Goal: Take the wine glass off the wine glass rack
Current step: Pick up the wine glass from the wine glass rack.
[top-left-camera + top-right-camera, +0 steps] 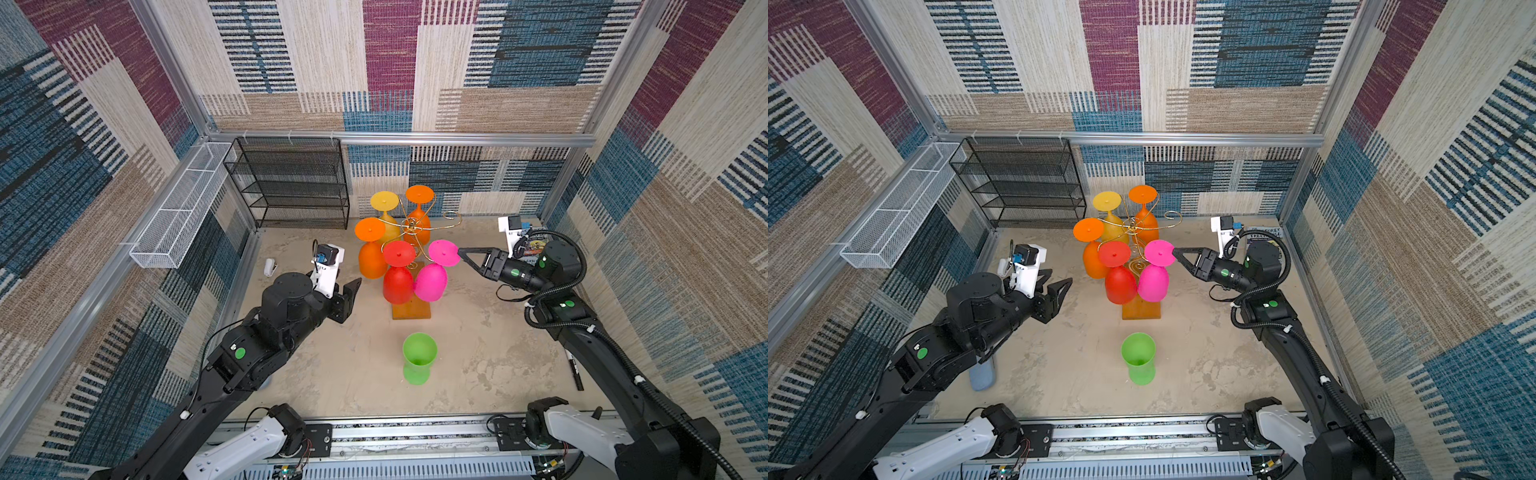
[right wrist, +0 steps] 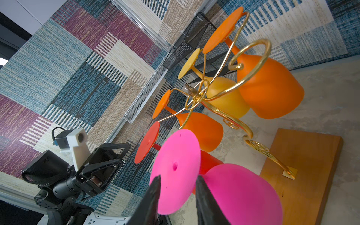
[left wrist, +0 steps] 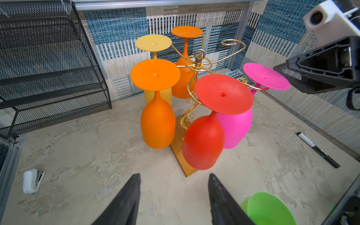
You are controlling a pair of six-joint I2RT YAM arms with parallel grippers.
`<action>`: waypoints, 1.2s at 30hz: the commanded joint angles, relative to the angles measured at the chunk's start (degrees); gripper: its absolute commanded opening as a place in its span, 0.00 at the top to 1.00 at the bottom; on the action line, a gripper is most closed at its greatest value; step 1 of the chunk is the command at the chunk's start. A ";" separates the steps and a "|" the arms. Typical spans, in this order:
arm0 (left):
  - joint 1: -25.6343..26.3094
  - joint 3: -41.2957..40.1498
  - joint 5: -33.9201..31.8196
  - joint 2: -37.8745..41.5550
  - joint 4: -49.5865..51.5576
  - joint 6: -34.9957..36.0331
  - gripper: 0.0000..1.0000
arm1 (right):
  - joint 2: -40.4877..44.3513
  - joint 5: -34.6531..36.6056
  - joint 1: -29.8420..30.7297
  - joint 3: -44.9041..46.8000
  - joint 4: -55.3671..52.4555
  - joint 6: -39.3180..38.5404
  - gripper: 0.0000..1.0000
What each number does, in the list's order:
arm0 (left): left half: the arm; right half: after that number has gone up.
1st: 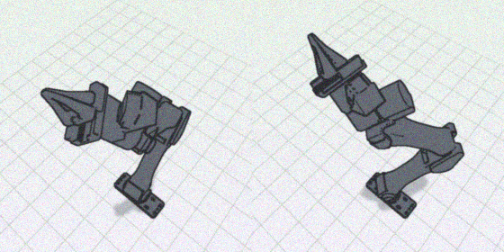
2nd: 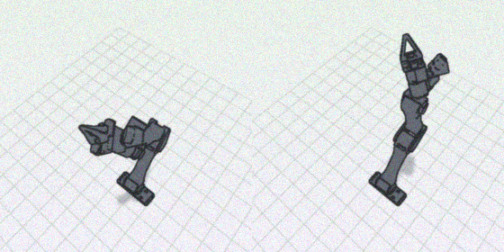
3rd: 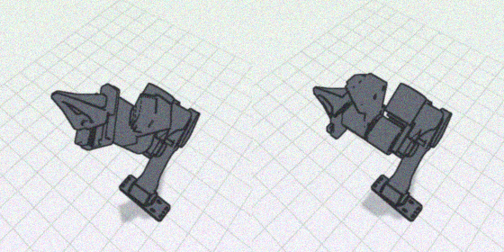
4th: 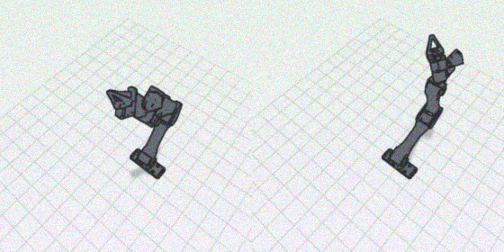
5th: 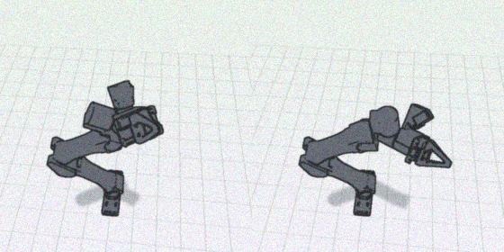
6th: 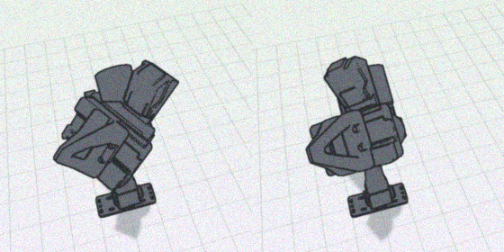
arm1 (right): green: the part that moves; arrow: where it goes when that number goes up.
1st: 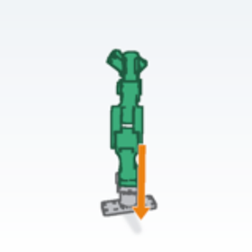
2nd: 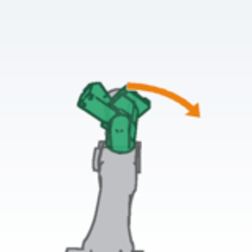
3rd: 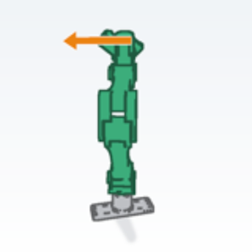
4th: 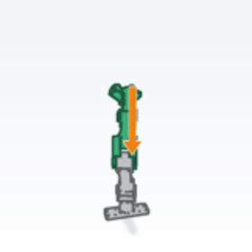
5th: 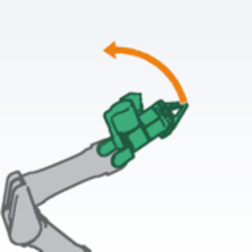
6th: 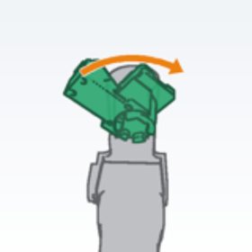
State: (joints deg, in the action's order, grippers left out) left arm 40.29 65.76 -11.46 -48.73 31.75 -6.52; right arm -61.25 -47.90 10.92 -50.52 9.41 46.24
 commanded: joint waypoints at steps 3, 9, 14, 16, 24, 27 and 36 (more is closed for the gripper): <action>-0.72 -0.41 2.18 0.03 -2.46 -2.26 0.42 | -0.16 -1.14 0.33 -0.23 2.61 0.75 0.69; -1.42 -0.89 2.63 0.73 -2.52 -2.35 0.44 | -1.48 -1.76 1.12 -0.98 2.12 0.44 0.70; -1.82 -1.16 3.05 0.92 -2.57 -2.44 0.44 | -2.15 -1.24 1.73 -1.84 1.24 -0.18 0.71; -2.02 -1.33 3.24 0.98 -2.59 -2.44 0.44 | -2.46 -1.14 2.00 -2.10 1.11 -0.32 0.72; -2.59 -1.73 3.74 1.25 -2.70 -2.62 0.45 | -3.85 -0.80 2.66 -3.25 -0.77 -1.24 0.77; -2.81 -1.88 3.97 1.36 -2.65 -2.70 0.45 | -4.20 -0.80 2.71 -3.61 -1.22 -1.45 0.81; -3.29 -2.13 4.48 1.53 -2.52 -2.91 0.46 | -4.51 -1.76 2.72 -4.92 -1.15 0.07 0.96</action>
State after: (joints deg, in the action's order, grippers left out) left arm 37.21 63.75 -7.33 -47.33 30.30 -9.02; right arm -65.82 -49.30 13.54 -54.78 8.01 46.17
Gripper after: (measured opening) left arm 0.544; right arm 0.055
